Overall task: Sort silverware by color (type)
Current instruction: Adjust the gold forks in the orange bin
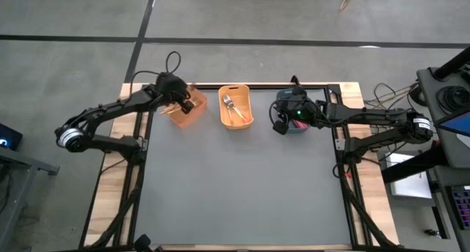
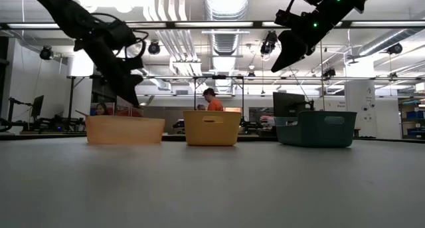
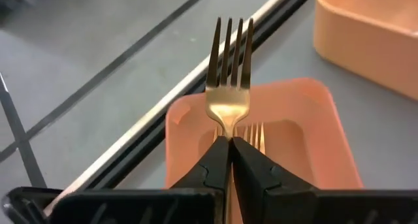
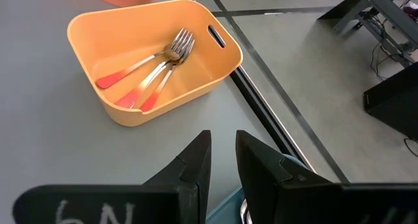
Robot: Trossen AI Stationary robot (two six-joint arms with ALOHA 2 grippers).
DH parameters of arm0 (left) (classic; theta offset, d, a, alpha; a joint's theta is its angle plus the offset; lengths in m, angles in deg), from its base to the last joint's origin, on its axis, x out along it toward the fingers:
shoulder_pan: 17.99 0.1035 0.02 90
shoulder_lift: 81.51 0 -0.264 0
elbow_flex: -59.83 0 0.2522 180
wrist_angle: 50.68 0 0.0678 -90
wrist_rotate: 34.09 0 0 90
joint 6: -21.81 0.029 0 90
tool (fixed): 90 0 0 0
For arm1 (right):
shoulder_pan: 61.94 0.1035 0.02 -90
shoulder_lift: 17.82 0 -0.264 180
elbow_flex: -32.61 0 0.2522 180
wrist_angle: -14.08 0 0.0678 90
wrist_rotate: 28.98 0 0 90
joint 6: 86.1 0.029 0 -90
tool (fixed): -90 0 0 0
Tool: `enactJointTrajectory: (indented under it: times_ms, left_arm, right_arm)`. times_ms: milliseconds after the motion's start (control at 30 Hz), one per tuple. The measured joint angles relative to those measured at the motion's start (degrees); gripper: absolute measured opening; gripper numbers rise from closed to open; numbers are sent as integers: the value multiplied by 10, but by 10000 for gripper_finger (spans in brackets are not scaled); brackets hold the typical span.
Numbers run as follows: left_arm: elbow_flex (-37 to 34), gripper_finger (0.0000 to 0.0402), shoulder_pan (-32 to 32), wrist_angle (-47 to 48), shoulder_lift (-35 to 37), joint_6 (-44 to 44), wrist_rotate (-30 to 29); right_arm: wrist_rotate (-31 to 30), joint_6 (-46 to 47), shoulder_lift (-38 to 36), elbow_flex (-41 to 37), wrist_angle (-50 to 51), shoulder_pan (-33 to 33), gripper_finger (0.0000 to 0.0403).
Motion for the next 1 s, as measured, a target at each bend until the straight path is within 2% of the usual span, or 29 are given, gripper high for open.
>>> enactJointTrajectory:
  times_ms: [400,533,767,1000]
  left_arm:
    - [0,0,0,30,99,-3,0]
    - [25,0,0,102,107,-2,5]
    - [143,0,1,275,45,33,34]
    - [272,0,3,439,-94,84,35]
  right_arm:
    - [0,0,0,0,0,0,63]
    - [0,0,0,0,0,0,63]
    - [0,1,0,0,-1,0,63]
    - [0,2,0,0,-1,0,63]
